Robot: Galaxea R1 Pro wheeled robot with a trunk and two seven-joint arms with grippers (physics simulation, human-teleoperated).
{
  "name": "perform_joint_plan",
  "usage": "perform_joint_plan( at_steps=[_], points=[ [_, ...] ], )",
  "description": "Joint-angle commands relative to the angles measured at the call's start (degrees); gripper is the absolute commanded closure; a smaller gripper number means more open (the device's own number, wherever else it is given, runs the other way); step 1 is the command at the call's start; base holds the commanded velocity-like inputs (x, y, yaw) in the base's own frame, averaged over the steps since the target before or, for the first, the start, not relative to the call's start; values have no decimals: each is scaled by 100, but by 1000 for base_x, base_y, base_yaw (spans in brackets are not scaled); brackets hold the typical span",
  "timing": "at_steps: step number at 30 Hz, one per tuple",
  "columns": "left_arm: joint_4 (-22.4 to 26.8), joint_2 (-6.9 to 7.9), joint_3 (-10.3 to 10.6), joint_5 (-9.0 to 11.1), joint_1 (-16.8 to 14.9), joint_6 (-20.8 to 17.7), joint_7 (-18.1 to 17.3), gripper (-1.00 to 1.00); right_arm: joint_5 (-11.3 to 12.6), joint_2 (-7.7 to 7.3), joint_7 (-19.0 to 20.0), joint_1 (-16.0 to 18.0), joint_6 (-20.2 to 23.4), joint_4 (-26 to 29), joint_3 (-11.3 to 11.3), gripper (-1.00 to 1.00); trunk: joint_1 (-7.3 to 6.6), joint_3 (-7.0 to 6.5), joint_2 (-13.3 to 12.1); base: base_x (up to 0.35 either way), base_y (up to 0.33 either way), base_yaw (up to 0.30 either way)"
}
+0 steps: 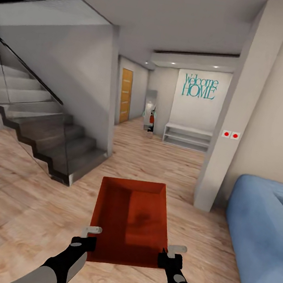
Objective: Move the two storage containers from the living room to the garage. In the garage, place one container on the floor and stack the other container on top of it (either order is fine).
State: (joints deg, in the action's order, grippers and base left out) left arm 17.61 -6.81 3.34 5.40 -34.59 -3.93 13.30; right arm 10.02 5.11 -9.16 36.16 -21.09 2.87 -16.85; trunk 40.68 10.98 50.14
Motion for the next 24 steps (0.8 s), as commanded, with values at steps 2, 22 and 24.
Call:
perform_joint_plan(
  at_steps=[2,22,24],
  points=[
    [24,4,-71,-12,-4,-38,67,100,185,-1,-60,5,-53,-14,146,100,4,8,5,322,0,-62],
    [22,4,-71,-13,-4,-38,67,100,185,-1,-60,5,-53,-14,146,100,4,8,5,322,0,-6],
    [23,4,-71,-12,-4,-38,67,100,185,-1,-60,5,-50,-14,146,100,4,8,5,322,0,0]
  ],
)
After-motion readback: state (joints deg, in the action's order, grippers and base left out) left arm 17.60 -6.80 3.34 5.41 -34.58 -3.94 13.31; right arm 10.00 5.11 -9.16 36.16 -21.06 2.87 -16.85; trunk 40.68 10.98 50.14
